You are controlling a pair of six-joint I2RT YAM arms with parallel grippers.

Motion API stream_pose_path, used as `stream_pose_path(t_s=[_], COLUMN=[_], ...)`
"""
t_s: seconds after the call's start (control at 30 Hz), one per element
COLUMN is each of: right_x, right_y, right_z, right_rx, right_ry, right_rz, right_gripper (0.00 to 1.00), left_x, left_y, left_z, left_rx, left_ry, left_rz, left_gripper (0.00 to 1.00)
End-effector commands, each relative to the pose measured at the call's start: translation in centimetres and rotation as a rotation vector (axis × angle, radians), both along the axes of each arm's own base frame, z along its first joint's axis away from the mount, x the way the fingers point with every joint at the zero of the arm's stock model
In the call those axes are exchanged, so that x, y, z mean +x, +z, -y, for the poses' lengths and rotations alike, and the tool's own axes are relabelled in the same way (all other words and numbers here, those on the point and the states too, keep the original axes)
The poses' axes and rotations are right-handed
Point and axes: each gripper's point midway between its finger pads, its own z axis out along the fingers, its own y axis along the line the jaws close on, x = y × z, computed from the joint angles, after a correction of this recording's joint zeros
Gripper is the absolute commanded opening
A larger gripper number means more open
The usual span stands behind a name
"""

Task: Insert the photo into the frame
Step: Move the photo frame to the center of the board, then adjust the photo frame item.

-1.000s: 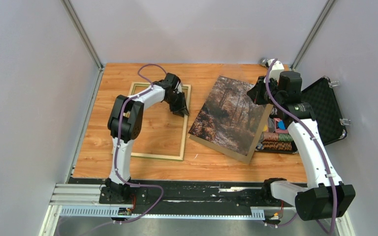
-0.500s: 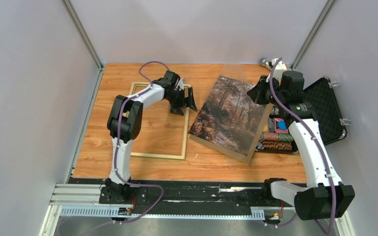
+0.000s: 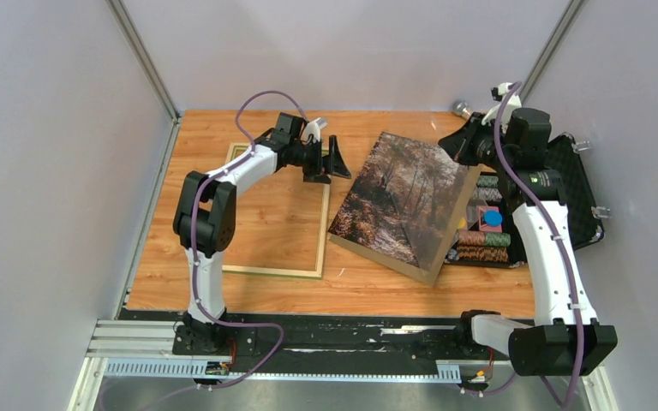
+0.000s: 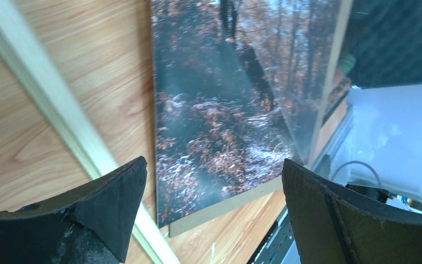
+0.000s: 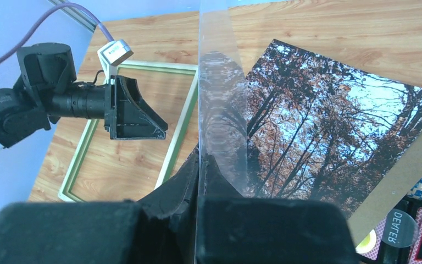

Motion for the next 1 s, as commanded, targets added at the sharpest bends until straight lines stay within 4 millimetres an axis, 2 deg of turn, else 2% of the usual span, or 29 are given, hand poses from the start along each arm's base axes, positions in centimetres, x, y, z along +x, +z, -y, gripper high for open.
stream_pose_path(t_s=[0.0,0.1,0.27,0.43,0.6,0.63,0.67,0.8,0.97], right_x=[0.5,0.8,0.5,-0.2,-1.0,-1.1,-1.1,-1.2,-0.9], right_y=[2.6,2.6,4.2,5.4,6.2,6.5,6.8,8.5,10.1], right_z=[-0.7,-1.0,-1.7,-2.5,-2.9,-2.9,-2.9,-3.0,-3.1], right_rx=[0.087,0.097,0.117,0.141,0.150,0.152,0.156,0.169,0.194], right_ry=[0.010,0.024,0.069,0.119,0.145,0.148,0.147,0.149,0.145], right_rz=[0.027,0.022,0.046,0.063,0.083,0.090,0.094,0.122,0.138], right_gripper=[0.00,0.00,0.00,0.00,0.00,0.00,0.00,0.00,0.00], left_x=[-0.8,-0.9,-0.3,0.2,-0.4,-0.5,-0.8,-1.1,-2.0], left_y=[4.2,5.1,7.9,10.8,14.1,13.9,14.7,14.9,13.3], left_z=[2.4,3.6,5.0,5.0,4.2,3.8,3.5,2.0,1.1], left_rx=[-0.171,-0.219,-0.253,-0.257,-0.233,-0.223,-0.224,-0.247,-0.272], left_ry=[-0.091,-0.124,-0.157,-0.171,-0.195,-0.193,-0.184,-0.117,-0.052], left_rz=[0.078,0.112,0.203,0.301,0.420,0.425,0.443,0.416,0.345], left_gripper=[1.00,1.00,1.00,1.00,1.00,1.00,1.00,1.00,1.00])
